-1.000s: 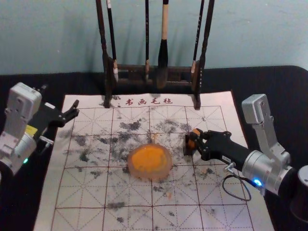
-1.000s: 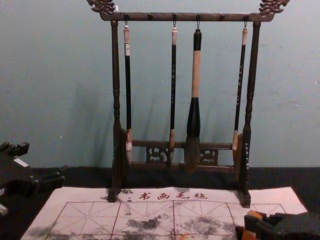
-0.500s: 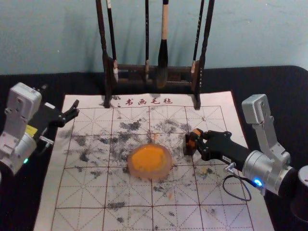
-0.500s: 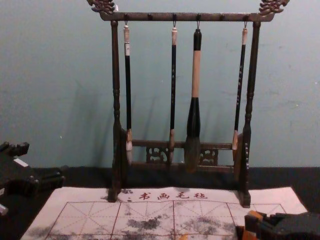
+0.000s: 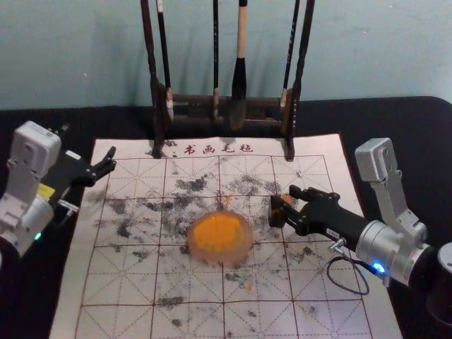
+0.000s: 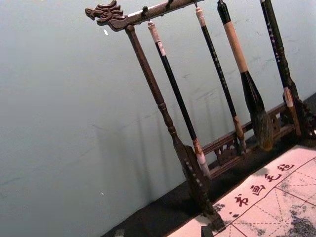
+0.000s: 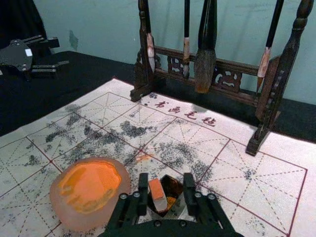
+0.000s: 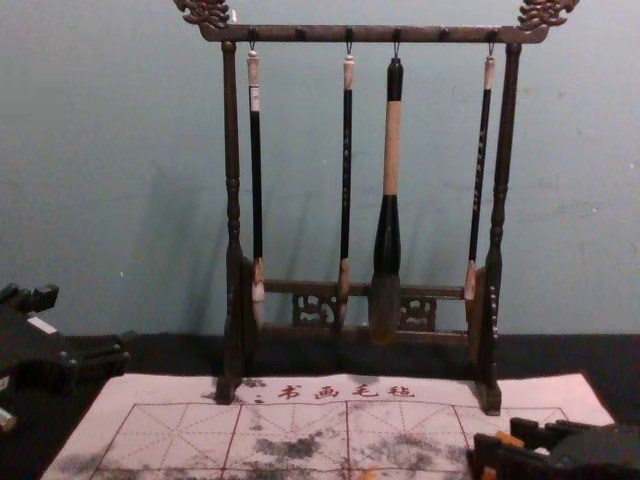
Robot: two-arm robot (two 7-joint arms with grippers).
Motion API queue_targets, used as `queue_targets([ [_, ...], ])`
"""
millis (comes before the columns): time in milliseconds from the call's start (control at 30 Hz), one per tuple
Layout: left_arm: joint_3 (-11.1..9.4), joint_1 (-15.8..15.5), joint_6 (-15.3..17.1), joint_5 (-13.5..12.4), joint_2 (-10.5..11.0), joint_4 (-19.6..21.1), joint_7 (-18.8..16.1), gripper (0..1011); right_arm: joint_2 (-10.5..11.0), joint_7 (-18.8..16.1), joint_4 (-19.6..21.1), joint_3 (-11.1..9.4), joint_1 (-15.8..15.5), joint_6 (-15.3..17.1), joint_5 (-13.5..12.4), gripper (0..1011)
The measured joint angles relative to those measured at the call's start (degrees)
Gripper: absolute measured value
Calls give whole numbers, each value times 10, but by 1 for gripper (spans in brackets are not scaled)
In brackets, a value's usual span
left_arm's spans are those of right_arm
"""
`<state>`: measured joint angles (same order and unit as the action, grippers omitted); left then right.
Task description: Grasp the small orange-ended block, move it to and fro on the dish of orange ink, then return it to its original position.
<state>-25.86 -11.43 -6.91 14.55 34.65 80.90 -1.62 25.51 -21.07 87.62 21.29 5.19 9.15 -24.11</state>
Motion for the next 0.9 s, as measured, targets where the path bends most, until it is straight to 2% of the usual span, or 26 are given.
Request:
queue_targets([
  [300, 0, 0, 0, 0, 0, 0, 0, 1001, 0, 0, 0, 0, 0, 0, -1, 735],
  [600, 0, 0, 0, 0, 0, 0, 0, 1001, 0, 0, 0, 0, 0, 0, -1, 979],
  [900, 0, 0, 0, 0, 0, 0, 0, 1001, 2, -7, 10, -7, 0, -11, -4, 1000],
])
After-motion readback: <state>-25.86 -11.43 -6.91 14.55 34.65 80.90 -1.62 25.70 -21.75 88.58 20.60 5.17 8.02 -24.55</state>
